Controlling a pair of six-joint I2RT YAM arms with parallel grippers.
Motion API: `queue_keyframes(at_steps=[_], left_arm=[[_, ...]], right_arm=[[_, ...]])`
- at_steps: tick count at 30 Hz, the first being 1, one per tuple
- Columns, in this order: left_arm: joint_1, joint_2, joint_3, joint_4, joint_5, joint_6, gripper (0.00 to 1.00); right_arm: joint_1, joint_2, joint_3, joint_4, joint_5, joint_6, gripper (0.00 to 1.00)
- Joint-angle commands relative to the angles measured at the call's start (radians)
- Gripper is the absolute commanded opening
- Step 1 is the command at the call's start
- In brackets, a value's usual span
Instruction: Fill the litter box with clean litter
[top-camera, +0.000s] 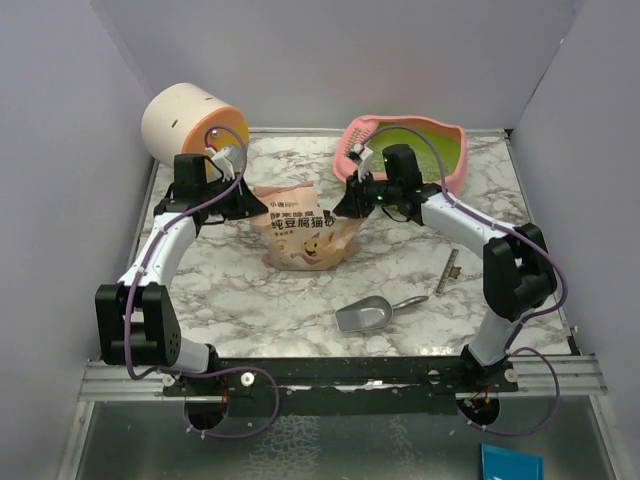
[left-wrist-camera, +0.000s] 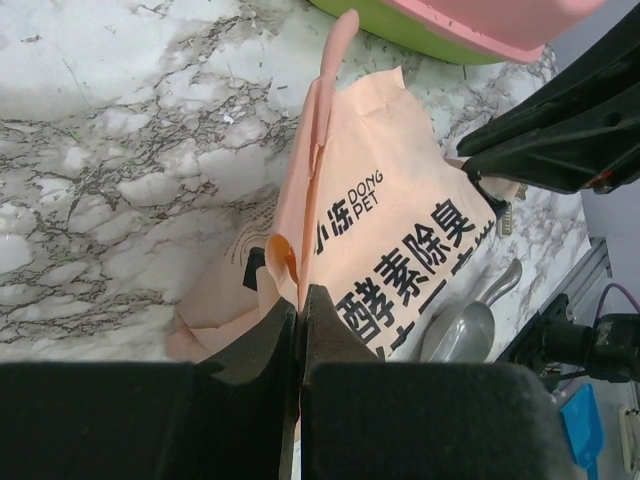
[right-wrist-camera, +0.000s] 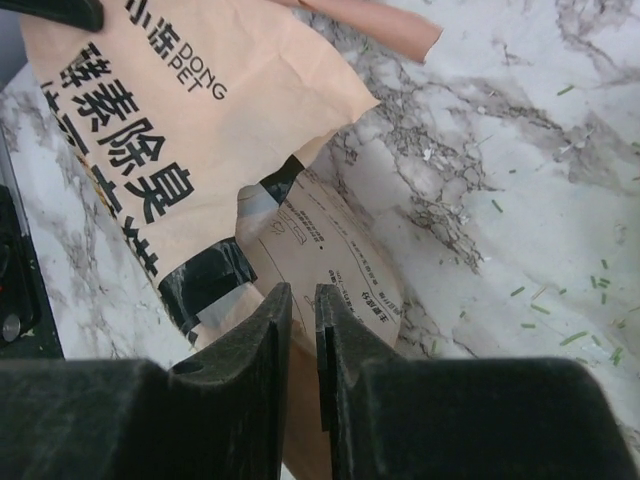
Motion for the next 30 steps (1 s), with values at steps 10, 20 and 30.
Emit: queue_keyframes(at_steps=[10,20,30], left_arm=[[-0.113,-0.115,0.161,-0.046,-0.162,0.195,0.25],[-0.264,-0.179,0.158,-0.030,-0.106,0.445,0.45],[-0.435,-0.122,0.114,-0.102,-0.172,0.741,0.47]], right_arm=[[0.048,-0.040,0.004,-0.145,0.146,-0.082,0.13],[0.048,-0.055,-0.009,-0.131,0.120,-0.074,0.12],[0.048,-0.054,-0.015,-0.139,0.112,-0.073,0.11]])
